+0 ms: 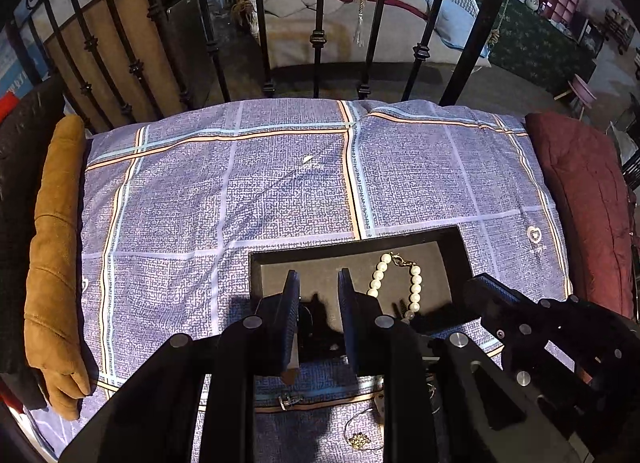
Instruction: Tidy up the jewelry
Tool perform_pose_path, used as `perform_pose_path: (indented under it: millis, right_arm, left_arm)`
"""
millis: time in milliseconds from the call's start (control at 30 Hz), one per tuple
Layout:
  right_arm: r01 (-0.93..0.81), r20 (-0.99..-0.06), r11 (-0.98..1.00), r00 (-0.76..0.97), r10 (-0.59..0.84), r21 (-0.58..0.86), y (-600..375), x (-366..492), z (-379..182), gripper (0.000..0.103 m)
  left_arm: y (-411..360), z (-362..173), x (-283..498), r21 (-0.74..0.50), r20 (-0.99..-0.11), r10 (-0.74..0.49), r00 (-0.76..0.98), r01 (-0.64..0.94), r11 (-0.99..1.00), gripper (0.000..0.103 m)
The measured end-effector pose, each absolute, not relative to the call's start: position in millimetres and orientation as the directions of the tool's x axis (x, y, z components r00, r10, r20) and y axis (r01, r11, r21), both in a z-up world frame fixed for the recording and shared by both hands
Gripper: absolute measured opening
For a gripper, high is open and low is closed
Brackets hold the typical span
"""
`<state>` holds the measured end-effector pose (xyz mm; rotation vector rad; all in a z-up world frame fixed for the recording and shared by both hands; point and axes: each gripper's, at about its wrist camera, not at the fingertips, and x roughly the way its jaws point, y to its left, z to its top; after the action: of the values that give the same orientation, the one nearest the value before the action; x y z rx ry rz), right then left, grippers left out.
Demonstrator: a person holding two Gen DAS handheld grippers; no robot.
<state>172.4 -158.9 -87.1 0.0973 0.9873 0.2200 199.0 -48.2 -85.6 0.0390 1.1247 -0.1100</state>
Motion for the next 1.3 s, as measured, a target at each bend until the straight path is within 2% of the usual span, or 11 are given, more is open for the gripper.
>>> perform_pose_path:
  millis: [133,167,200,300,433,500,567,767,900,1000,1300]
  right_arm:
    - [-0.13,-0.826,0.974,0.517,0.226,0.186,-162,183,-92,0.004]
    - [-0.13,-0.828,0.975,0.515,0.223,0.181,-162,185,-93,0.004]
    - [-0.129,-0.83,0.976,0.514,0.216,0.174,-161,187,-95,0.004]
    - [-0.121,-0.84,0.979,0.503,0.205,0.167,-162,191,-100,0.006]
    - [-0.105,-0.848,0.98,0.492,0.197,0.166,-167,193,-105,0.025]
    - [-0.093,-0.846,0.983,0.501,0.183,0.158,-169,192,-105,0.038]
    - [-0.084,-0.839,0.985,0.516,0.172,0.15,-172,189,-103,0.057]
    - [-0.086,-0.824,0.985,0.54,0.174,0.151,-176,180,-95,0.059]
    - [-0.085,-0.826,0.984,0.535,0.18,0.16,-177,160,-93,0.059]
    - [-0.075,-0.848,0.986,0.503,0.164,0.147,-176,139,-103,0.071]
    - [-0.081,-0.897,0.985,0.406,0.172,0.152,-165,96,-150,0.072]
  left_arm:
    - [-49,-94,209,-0.021,-0.911,-0.061,0.409,0.102,0.995,0.042]
    - [-49,-95,210,-0.014,-0.911,-0.055,0.41,0.103,0.995,0.049]
    - [-49,-96,211,0.0,-0.912,-0.04,0.409,0.097,0.995,0.064]
    - [-47,-101,215,0.028,-0.918,-0.008,0.396,0.084,0.996,0.079]
    - [-40,-107,217,0.029,-0.924,-0.001,0.382,0.073,0.997,0.083]
    - [-35,-109,217,0.039,-0.925,0.015,0.379,0.056,0.998,0.089]
    - [-31,-111,217,0.042,-0.926,0.022,0.378,0.044,0.998,0.093]
    - [-6,-100,204,0.076,-0.906,0.076,0.416,-0.016,0.997,0.095]
    - [30,-104,177,0.021,-0.921,0.042,0.387,-0.057,0.998,0.096]
    - [42,-118,151,0.02,-0.94,0.042,0.338,-0.069,0.997,0.096]
    - [11,-165,115,0.024,-0.96,0.01,0.281,0.044,0.999,0.096]
